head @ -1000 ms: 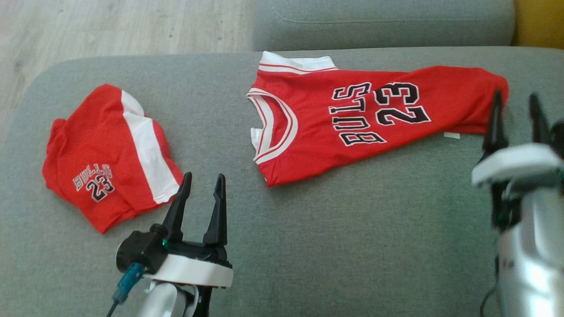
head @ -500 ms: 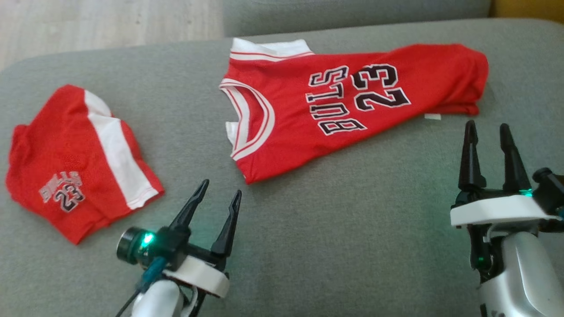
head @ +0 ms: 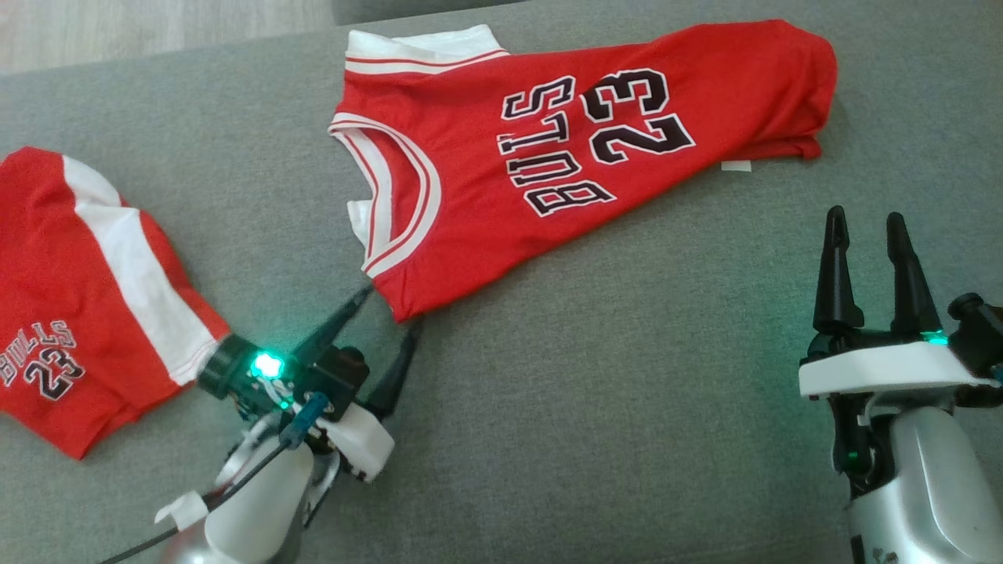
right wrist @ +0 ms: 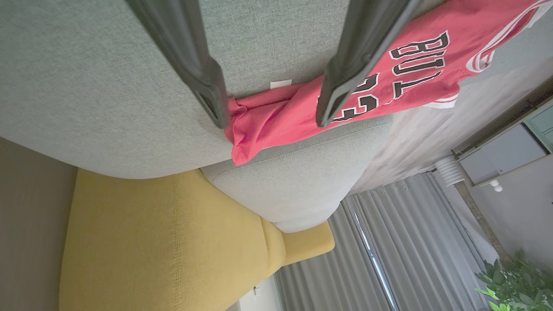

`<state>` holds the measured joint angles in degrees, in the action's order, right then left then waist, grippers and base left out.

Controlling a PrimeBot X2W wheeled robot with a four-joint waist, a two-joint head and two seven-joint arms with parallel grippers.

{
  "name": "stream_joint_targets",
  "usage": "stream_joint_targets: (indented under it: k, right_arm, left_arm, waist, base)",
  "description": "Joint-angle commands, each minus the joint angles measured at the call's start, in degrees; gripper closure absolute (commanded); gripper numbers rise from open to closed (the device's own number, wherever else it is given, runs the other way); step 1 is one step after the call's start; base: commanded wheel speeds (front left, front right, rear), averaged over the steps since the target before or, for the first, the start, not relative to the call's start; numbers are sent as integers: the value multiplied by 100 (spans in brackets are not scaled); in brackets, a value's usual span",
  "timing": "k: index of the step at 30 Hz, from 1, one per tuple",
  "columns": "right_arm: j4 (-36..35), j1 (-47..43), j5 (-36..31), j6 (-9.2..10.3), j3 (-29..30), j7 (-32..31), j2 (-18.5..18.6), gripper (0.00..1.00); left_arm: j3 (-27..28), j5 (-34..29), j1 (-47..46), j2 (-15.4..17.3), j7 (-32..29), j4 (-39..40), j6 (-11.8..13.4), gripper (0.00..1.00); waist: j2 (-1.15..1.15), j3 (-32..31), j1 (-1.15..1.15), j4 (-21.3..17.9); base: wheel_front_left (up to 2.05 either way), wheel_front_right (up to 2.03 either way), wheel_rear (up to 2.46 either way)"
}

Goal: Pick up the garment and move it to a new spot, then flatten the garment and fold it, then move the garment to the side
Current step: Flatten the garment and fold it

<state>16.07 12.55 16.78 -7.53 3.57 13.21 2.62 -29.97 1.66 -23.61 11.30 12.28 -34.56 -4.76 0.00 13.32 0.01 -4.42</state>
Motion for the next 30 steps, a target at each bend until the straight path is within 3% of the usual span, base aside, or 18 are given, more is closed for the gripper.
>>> stream_joint_targets:
  k: [1, 7, 15, 16, 17, 18, 22, 30]
  right_arm:
    - [-149, 232, 57, 4, -160, 92, 26, 0]
    - [-119, 277, 139, 4, -221, 123, 26, 0]
    - [-82, 317, 230, 4, -293, 149, 26, 0]
    - [-73, 319, 236, 4, -298, 152, 26, 0]
    - [-63, 322, 243, 4, -302, 153, 26, 0]
    - [-53, 325, 251, 4, -306, 155, 26, 0]
    - [13, 317, 260, 4, -303, 162, 26, 0]
    - [161, 257, 269, 4, -239, 170, 26, 0]
  left_arm:
    - [163, -44, -229, 130, 74, 97, 86, 0]
    - [82, -313, -518, 119, 224, -126, 483, 0]
    - [-179, -555, -787, 187, 268, -255, 568, 0]
    - [-199, -553, -813, 191, 269, -273, 553, 57]
    - [-226, -555, -835, 198, 269, -288, 531, 92]
    - [-250, -553, -853, 205, 270, -295, 509, 100]
    - [-361, -510, -870, 215, 271, -82, 388, 100]
    - [-613, -243, -510, 337, 271, 1312, 37, 100]
  waist:
    - [0, 15, -1, -22]
    - [0, 43, -1, -109]
    - [0, 74, -1, -183]
    - [0, 72, -1, -185]
    - [0, 69, -1, -185]
    - [0, 62, -1, -181]
    - [0, -25, -1, -118]
    - [0, -377, -1, 137]
  base:
    - [0, 0, 0]
    - [0, 0, 0]
    - [0, 0, 0]
    - [0, 0, 0]
    - [0, 0, 0]
    - [0, 0, 0]
    - [0, 0, 0]
    - [0, 0, 0]
